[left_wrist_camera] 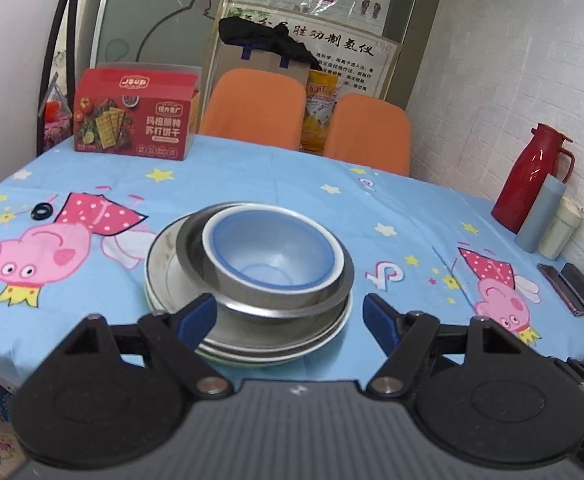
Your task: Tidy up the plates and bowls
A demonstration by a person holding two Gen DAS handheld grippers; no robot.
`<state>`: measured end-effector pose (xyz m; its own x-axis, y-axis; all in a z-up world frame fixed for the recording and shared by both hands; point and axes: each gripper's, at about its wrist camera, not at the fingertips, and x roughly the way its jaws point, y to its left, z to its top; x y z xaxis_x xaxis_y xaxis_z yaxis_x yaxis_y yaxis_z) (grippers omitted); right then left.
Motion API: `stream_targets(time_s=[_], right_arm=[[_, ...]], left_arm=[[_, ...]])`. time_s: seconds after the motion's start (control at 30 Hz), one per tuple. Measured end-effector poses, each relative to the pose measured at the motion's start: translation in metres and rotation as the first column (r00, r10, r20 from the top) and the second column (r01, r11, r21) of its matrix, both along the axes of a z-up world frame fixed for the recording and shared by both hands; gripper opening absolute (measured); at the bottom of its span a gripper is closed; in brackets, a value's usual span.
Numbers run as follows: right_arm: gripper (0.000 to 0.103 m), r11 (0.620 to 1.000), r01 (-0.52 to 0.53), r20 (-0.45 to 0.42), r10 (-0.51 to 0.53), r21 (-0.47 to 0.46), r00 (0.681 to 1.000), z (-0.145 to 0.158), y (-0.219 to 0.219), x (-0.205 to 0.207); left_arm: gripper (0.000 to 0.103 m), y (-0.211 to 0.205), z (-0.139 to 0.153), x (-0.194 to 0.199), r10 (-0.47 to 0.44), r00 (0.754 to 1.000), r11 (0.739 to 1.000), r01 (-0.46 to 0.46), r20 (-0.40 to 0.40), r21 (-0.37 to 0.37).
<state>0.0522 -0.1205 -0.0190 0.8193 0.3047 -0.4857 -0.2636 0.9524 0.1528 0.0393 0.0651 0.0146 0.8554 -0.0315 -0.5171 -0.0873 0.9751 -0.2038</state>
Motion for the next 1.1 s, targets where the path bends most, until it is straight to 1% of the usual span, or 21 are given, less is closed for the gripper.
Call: stream_targets(time_s=[0.07, 0.2, 0.33, 0.4, 0.5, 0.6, 0.7, 1.0, 1.1], right_arm=[[0.103, 1.0, 0.004, -0.003, -0.004, -0.001, 1.0, -0.005, -0.003, -0.007], [0.103, 1.0, 0.006, -0.01, -0.005, 0.008, 1.0, -0.012, -0.008, -0.019], [0.103, 1.0, -0.001, -0.007, 0.001, 0.013, 1.0, -0.016, -0.01, -0.03], [0.103, 1.0, -0.003, 0.002, 0.003, 0.015, 1.0, -0.015, -0.01, -0.036], [0.103, 1.0, -0.007, 0.015, 0.006, 0.02, 1.0, -0.014, -0.012, -0.044], [0.103, 1.0, 0.0, 0.028, -0.001, 0.012, 1.0, -0.013, -0.015, -0.051], [0.103, 1.0, 0.012, 0.042, -0.013, 0.011, 0.999, -0.014, -0.019, -0.057], [0.103, 0.998, 0.053, 0.037, -0.054, 0.033, 0.998, -0.02, -0.033, -0.062], [0.103, 0.998, 0.059, 0.033, -0.061, 0.035, 0.998, -0.022, -0.033, -0.061]], left_arm=[[0.074, -0.006, -0.005, -0.007, 0.018, 1.0, 0.999, -0.018, -0.012, 0.032], [0.074, -0.011, -0.011, -0.021, 0.012, 1.0, 0.999, -0.011, -0.013, 0.049], [0.074, -0.023, -0.015, -0.035, 0.033, 0.999, 0.99, -0.032, -0.003, 0.137], [0.074, -0.028, -0.017, -0.04, 0.025, 1.0, 0.987, -0.024, 0.001, 0.161], [0.074, -0.034, -0.017, -0.048, 0.011, 1.0, 0.987, -0.012, 0.007, 0.161], [0.074, -0.039, -0.016, -0.057, 0.0, 1.0, 0.984, -0.005, 0.025, 0.177], [0.074, -0.041, -0.016, -0.065, -0.018, 0.999, 0.986, 0.012, 0.035, 0.166], [0.074, -0.041, -0.021, -0.072, -0.02, 0.999, 0.991, 0.014, 0.04, 0.133], [0.074, -0.042, -0.022, -0.072, -0.012, 0.999, 0.988, 0.005, 0.044, 0.155]])
